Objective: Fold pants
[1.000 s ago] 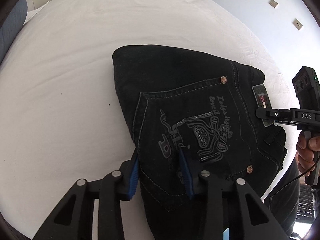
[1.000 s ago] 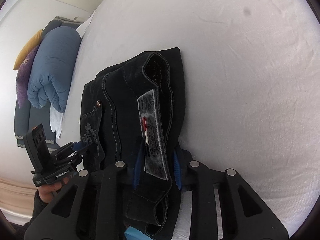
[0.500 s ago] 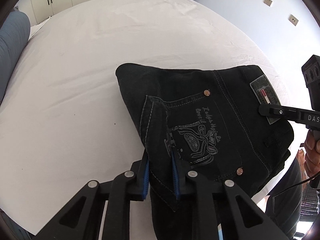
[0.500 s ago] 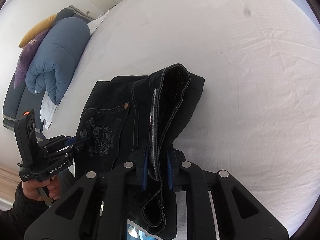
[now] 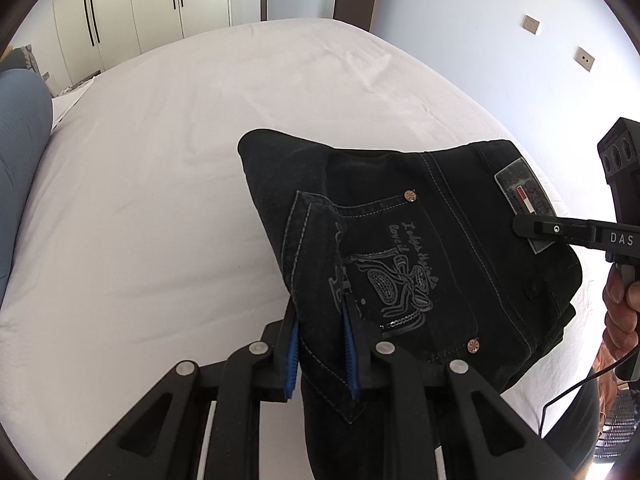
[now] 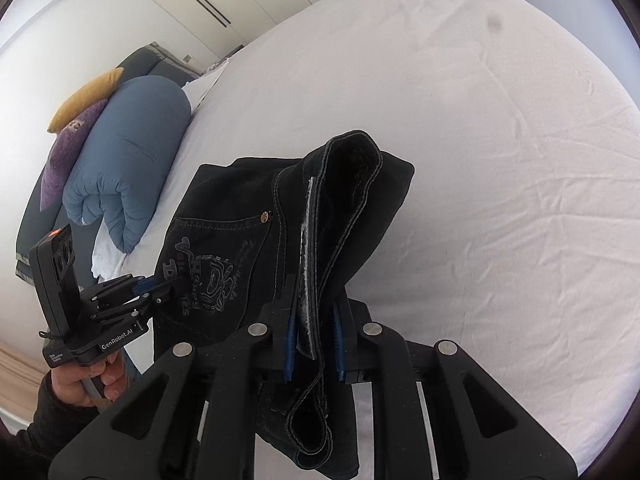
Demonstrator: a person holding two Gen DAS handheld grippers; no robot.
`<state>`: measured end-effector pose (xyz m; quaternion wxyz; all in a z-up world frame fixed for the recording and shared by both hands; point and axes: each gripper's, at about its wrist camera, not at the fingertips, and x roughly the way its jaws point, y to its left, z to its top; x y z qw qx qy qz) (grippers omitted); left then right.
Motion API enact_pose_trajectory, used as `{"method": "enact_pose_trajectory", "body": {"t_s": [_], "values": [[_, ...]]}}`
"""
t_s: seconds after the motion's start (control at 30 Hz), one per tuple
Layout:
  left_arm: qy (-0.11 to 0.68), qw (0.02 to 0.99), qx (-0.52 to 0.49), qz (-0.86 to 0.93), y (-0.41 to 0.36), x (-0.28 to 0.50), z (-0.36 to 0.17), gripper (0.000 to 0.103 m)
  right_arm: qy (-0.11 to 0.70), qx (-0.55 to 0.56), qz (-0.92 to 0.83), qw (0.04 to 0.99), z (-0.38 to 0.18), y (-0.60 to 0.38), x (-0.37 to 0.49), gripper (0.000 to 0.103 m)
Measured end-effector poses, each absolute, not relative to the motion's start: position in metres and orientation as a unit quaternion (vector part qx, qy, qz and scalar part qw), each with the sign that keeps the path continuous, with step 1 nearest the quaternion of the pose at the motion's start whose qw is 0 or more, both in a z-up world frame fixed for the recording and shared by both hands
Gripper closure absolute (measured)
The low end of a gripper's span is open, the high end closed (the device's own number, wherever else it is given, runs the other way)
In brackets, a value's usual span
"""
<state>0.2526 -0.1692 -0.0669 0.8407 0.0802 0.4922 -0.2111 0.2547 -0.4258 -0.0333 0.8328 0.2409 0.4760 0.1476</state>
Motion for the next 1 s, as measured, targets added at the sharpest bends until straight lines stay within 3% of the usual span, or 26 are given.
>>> {"method": "enact_pose_trajectory", "body": {"t_s": [0.23,0.37,0.43,0.57,0.67,0.77,0.8,0.9,1.0], "values": [[0.529,0.82,0.074,-0.208,-0.179,0.286,-0.114,0.082,0.508,0.269,0.138,0.807,-0.084,-0.482,0.303,0.09],[0.535,0.817,0.065,-0.202,-0.181,0.288,-0.134,0.074,0.517,0.294,0.14,0.792,-0.116,-0.508,0.31,0.088],[0.532,0.82,0.064,-0.2,-0.183,0.285,-0.138,0.071,0.517,0.299,0.14,0.79,-0.125,-0.52,0.308,0.081],[0.522,0.829,0.06,-0.19,-0.167,0.293,-0.136,0.062,0.506,0.319,0.146,0.788,-0.136,-0.54,0.303,0.077],[0.514,0.836,0.049,-0.186,-0.162,0.281,-0.135,0.048,0.5,0.338,0.141,0.785,-0.142,-0.553,0.297,0.072],[0.493,0.85,0.039,-0.181,-0.155,0.262,-0.123,0.038,0.495,0.329,0.122,0.795,-0.132,-0.555,0.282,0.058],[0.481,0.858,0.038,-0.176,-0.153,0.253,-0.116,0.029,0.492,0.324,0.114,0.8,-0.126,-0.55,0.274,0.055],[0.43,0.887,0.038,-0.162,-0.148,0.219,-0.092,0.01,0.481,0.313,0.098,0.813,-0.105,-0.554,0.247,0.054],[0.369,0.918,0.04,-0.138,-0.138,0.185,-0.063,0.0,0.468,0.278,0.074,0.836,-0.08,-0.554,0.215,0.049]]}}
